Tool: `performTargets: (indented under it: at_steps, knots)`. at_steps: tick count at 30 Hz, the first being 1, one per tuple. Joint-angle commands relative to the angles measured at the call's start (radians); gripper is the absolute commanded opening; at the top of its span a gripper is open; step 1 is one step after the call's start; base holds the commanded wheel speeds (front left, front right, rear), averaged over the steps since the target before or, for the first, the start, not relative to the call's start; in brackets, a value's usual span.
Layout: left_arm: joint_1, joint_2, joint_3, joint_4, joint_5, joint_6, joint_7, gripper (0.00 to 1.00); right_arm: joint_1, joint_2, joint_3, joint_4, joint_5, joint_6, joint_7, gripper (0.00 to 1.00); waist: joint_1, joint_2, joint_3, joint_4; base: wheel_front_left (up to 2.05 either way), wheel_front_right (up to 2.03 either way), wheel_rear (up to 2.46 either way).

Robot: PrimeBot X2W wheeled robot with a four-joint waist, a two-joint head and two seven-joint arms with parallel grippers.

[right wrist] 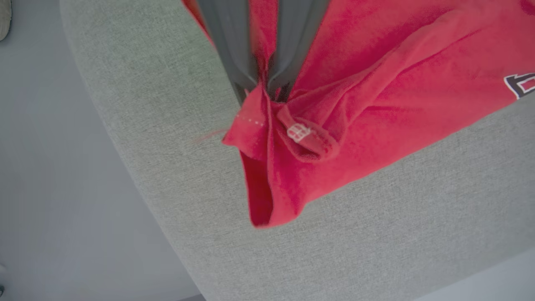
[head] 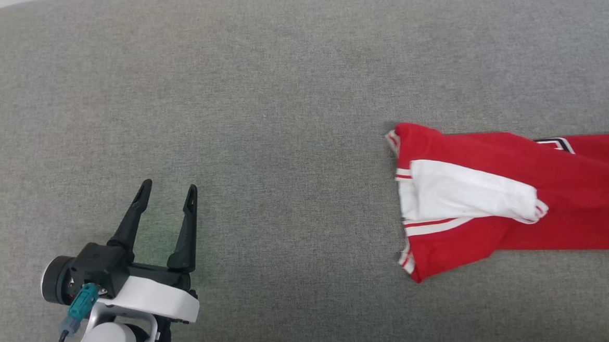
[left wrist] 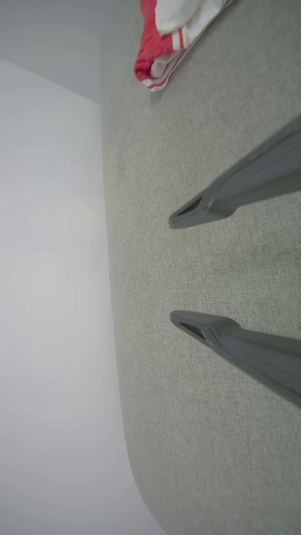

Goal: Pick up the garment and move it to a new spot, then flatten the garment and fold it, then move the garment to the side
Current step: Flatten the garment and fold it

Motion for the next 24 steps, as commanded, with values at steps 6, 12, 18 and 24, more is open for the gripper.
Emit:
performTargets:
  at_steps: [6,12,18,24]
  knots:
    - [-0.006,0.0,-0.008,0.009,-0.007,0.003,-0.005,1.0,0.005,0.013,-0.031,-0.006,-0.017,-0.003,0.001,0.0,0.0,0.0,-0.011,-0.001,0.0,0.0,0.0]
    - [0.006,0.006,0.002,0.018,-0.001,0.003,-0.005,1.0,0.028,0.045,0.027,-0.08,-0.008,-0.002,0.023,0.0,0.0,0.0,-0.031,0.002,0.0,0.0,0.0]
    - [0.025,0.011,-0.005,0.005,0.016,0.003,-0.005,1.0,0.032,0.094,0.113,-0.209,0.026,-0.002,0.065,0.0,0.0,0.0,-0.049,0.005,0.0,0.0,0.0]
    - [0.036,0.007,-0.008,-0.009,0.002,0.003,-0.005,1.0,0.039,0.128,0.244,-0.334,0.018,-0.002,0.09,0.0,0.0,0.0,-0.067,0.021,0.0,0.0,0.0]
